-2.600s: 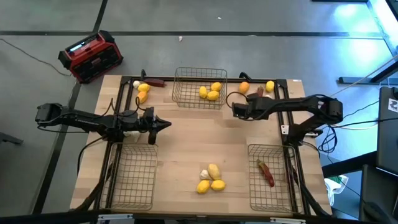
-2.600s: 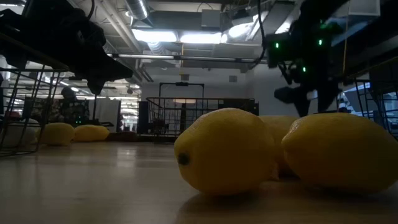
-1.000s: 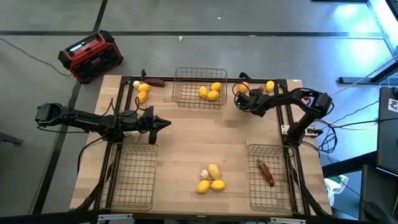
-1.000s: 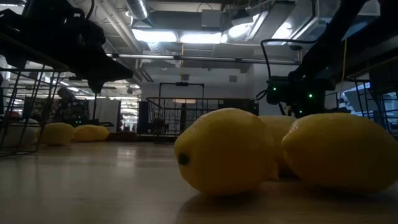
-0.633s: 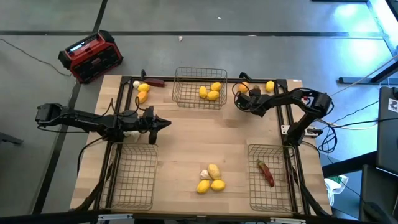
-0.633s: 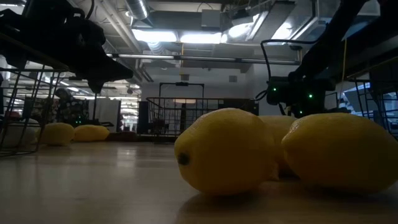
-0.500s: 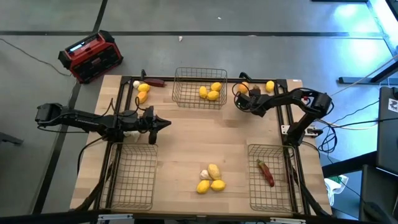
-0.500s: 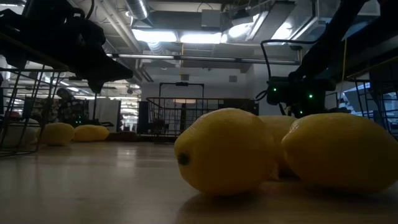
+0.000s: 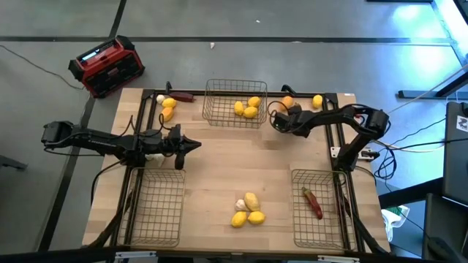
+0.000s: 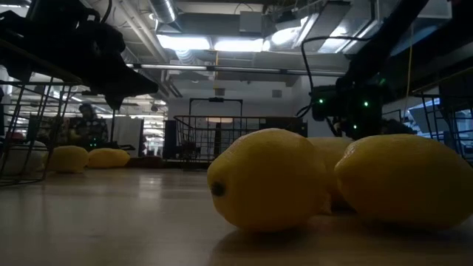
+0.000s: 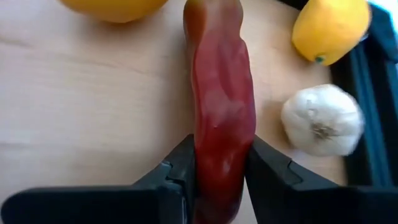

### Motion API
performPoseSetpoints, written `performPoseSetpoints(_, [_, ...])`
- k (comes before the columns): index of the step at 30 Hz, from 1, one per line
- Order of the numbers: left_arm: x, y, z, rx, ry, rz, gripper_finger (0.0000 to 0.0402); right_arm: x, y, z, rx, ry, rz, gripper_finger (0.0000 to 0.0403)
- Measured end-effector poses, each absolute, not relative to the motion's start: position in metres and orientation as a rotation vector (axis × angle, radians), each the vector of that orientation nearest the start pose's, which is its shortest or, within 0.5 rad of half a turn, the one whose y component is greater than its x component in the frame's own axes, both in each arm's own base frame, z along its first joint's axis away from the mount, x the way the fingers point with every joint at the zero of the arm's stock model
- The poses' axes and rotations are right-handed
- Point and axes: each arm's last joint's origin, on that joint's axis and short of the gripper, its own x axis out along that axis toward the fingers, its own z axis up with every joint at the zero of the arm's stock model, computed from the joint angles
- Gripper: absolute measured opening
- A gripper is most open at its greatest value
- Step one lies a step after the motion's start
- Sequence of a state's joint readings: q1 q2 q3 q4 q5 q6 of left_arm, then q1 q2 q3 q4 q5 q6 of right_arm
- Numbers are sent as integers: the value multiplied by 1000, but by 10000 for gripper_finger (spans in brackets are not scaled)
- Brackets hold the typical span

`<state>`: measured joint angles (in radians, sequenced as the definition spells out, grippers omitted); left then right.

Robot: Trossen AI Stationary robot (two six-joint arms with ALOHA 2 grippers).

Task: Sort produce into baskets
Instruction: Put the chili bell pepper into the bottom right wire basket

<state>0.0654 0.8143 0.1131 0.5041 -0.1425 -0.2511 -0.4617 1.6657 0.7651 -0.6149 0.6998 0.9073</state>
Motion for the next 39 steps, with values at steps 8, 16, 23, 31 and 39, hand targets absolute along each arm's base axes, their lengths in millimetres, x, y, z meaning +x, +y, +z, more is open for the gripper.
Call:
performPoseSetpoints(8, [159,15,164,-250,169,232,13,235,-114,158,321,1146,-1496,108])
performPoseSetpoints(16, [159,15,164,-249,171,232,13,255,-94,206,204,1195,-1467,108])
performPoseSetpoints(23, [158,14,164,-249,178,233,13,261,-66,249,117,1202,-1435,108])
performPoseSetpoints(31, [158,14,163,-249,189,234,13,242,-19,292,179,1120,-1256,108])
performPoseSetpoints(39, [158,14,163,-249,189,234,13,209,27,319,370,1044,-1060,108])
